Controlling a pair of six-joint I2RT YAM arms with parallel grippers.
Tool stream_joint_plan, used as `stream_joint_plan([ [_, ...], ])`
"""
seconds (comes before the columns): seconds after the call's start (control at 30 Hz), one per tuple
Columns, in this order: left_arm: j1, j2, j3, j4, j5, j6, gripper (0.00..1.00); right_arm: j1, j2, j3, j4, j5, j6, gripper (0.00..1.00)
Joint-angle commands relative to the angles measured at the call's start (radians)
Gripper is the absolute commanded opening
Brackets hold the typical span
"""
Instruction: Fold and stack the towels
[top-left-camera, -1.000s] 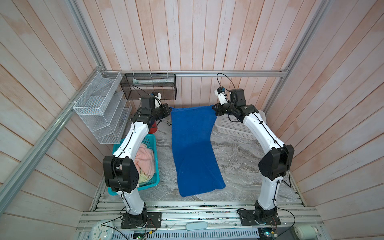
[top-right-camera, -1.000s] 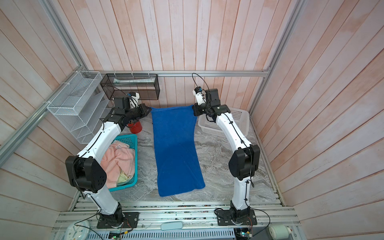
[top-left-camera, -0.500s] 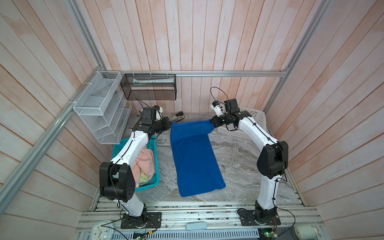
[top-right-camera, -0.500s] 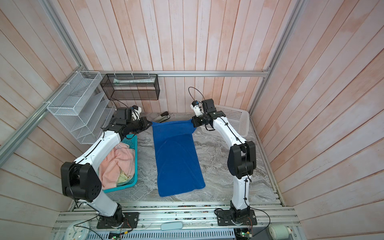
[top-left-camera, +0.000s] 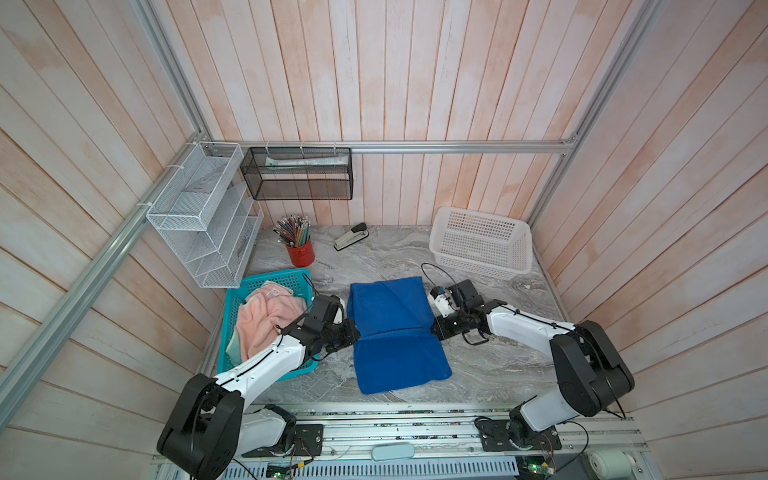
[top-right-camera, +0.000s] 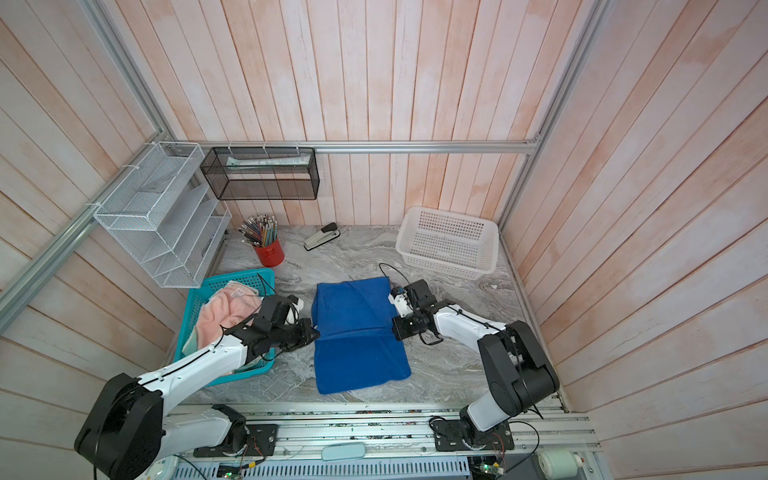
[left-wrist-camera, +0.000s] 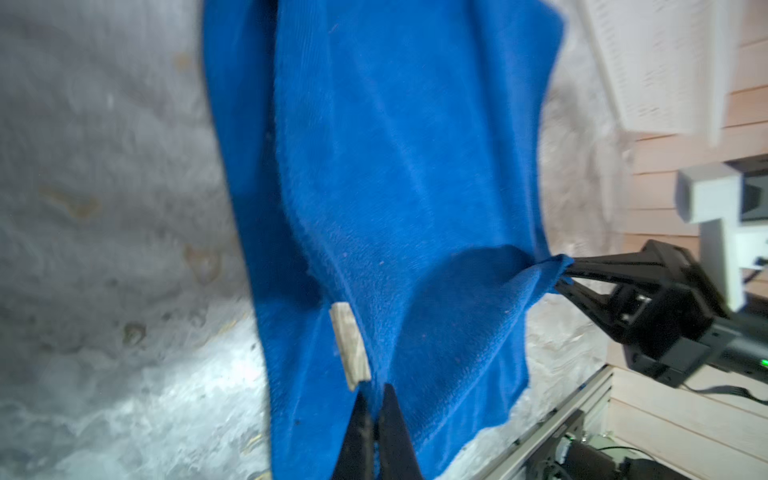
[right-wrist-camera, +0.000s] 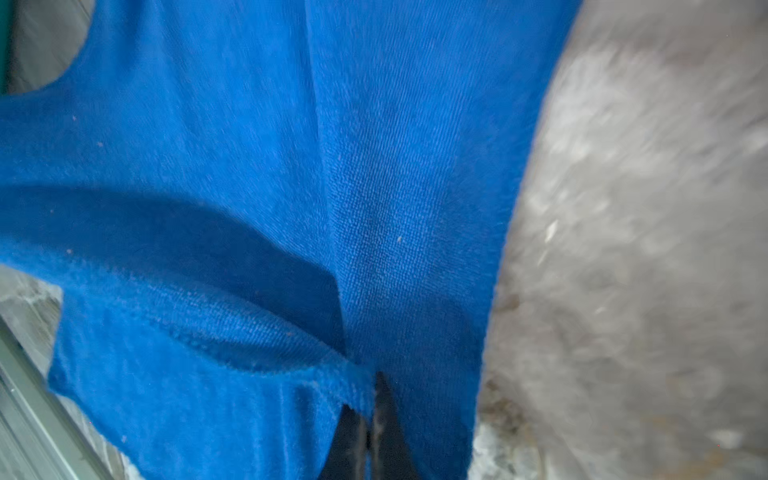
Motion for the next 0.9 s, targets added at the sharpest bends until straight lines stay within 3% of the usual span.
stream_joint_plan([
  [0.0, -0.024, 0.059, -0.024, 0.121, -0.027, -0.075, 0.00, 0.009, 0.038, -0.023, 0.100, -0.004, 0.069, 0.00],
  [0.27, -0.014, 0.254, 0.067, 0.197, -0.032, -0.020, 0.00, 0.010, 0.062, -0.059, 0.129, 0.026, 0.120, 0.00],
  [0.47, 0.056, 0.382, 0.215, 0.196, 0.004, 0.063, 0.00, -0.030, 0.090, -0.023, 0.097, 0.079, 0.132, 0.00],
  [0.87, 0.213, 0.365, 0.609, -0.103, 0.049, 0.264, 0.00, -0.099, 0.117, 0.399, -0.156, 0.096, -0.006, 0.00],
])
